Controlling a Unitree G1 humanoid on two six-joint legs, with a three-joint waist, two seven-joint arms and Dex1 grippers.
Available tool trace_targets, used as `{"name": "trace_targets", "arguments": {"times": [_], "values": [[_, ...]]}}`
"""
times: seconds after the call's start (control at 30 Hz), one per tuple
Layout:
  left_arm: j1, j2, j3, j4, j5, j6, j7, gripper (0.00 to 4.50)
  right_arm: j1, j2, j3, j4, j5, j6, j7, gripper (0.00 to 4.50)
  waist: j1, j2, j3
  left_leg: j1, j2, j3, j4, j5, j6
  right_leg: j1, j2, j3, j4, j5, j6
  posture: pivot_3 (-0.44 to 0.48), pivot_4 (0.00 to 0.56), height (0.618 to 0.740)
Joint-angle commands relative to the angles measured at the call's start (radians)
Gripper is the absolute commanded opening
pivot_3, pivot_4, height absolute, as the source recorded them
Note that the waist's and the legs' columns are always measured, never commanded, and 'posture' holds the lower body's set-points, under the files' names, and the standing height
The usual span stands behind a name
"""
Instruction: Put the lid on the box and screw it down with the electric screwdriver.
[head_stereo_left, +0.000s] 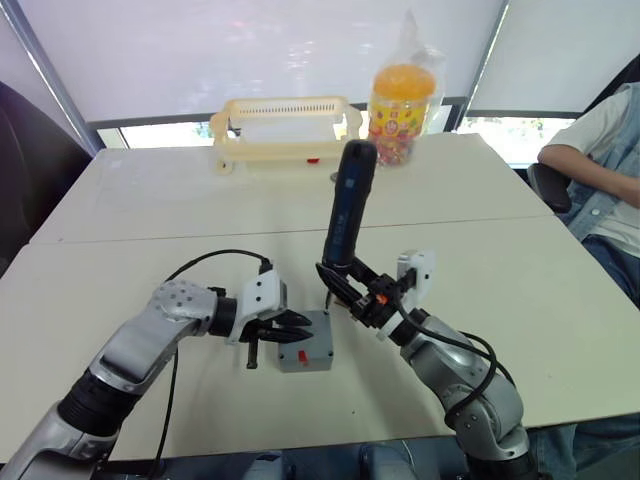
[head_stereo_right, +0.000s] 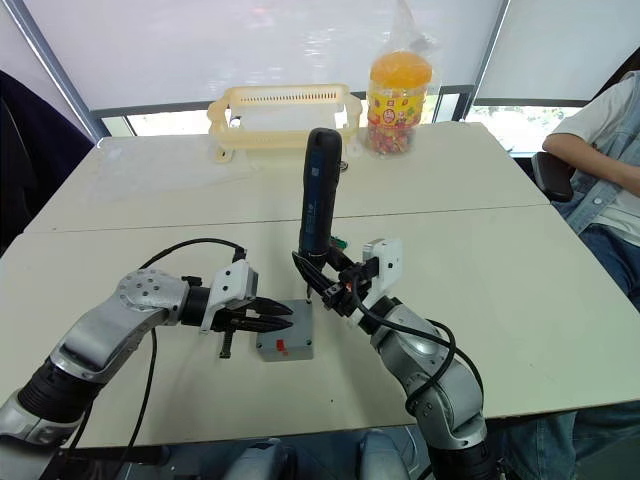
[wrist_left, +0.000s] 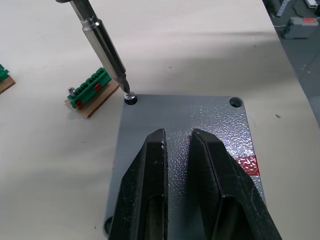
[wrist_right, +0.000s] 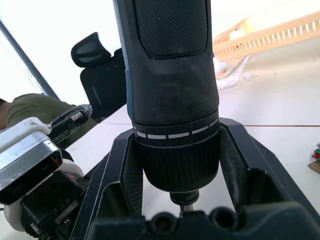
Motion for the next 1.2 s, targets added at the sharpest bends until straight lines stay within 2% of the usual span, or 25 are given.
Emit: {"name": "trace_targets", "arguments": {"times": [0.03, 1.2], "values": [[0.019, 0.003, -0.024, 0.014, 0.025, 0.015, -0.009, 0.8, -0.006, 0.002, -0.008, -0.068, 0.01, -0.033, 0.009, 1.69, 0.0, 0.0, 0.0, 0.0, 0.0, 0.0, 0.0, 0.0, 0.0, 0.0, 0.0, 0.0, 0.0, 0.0, 0.0, 0.0, 0.15, 0.74], [0.031, 0.001, -0.03, -0.023, 0.027, 0.05, 0.007, 0.8, 0.022, -0.002, 0.069, 0.046, -0.138, -0.175, 0.059, 1.69, 0.0, 0.0, -0.001, 0.001, 0.0, 0.0, 0.0, 0.0, 0.0, 0.001, 0.0, 0.0, 0.0, 0.0, 0.0, 0.0, 0.15, 0.74]]}}
